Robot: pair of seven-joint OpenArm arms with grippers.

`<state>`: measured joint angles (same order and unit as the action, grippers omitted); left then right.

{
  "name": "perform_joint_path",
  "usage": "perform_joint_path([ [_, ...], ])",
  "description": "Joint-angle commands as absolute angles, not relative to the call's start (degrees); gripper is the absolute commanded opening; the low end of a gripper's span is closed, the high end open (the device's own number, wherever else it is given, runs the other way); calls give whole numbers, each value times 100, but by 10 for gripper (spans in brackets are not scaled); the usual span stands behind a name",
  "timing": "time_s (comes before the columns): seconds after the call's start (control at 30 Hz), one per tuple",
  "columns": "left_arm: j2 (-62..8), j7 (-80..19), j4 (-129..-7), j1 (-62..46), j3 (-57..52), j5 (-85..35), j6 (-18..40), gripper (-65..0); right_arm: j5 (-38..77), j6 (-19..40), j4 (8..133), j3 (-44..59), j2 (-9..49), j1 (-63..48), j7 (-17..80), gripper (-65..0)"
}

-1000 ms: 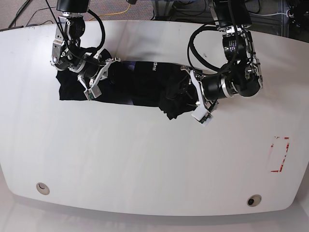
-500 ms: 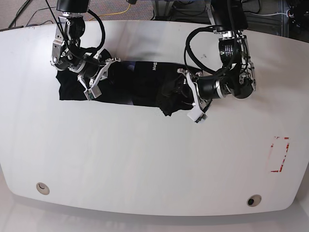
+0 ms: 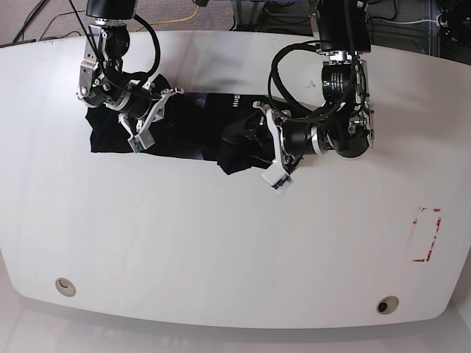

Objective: Layout the t-shirt on the table in an organized manner, then fold the t-shirt properly
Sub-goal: 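Carry the held end with the left gripper over the strip's middle, then lower the end onto the strip and open the left gripper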

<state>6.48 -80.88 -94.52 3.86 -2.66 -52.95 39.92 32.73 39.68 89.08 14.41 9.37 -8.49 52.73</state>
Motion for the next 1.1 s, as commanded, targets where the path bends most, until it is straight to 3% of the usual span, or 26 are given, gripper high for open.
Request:
perform_joint_path([
  [0.0, 655, -8000, -9525, 488, -277, -5429, 4000, -300, 3284, 4000, 8971, 1464, 980, -778, 5244, -644],
  [0.13, 734, -8000, -9543, 505, -277, -5420, 4000, -183, 3284, 4000, 8971, 1464, 980, -778, 5244, -644],
  [0.2, 743, -8000, -9543, 602, -277, -5420, 4000, -164, 3284, 4000, 8963, 1464, 980, -778, 5244, -644],
  [0.73, 796, -8000, -9569, 1147, -303, -5622, 4000, -162, 3284, 4000, 8954, 1464, 980, -778, 5244, -644],
  [1.07, 66, -8000, -9692, 1727, -716, -4629, 4000, -175, 3284, 4000, 8963, 1473, 980, -769, 5244, -644],
])
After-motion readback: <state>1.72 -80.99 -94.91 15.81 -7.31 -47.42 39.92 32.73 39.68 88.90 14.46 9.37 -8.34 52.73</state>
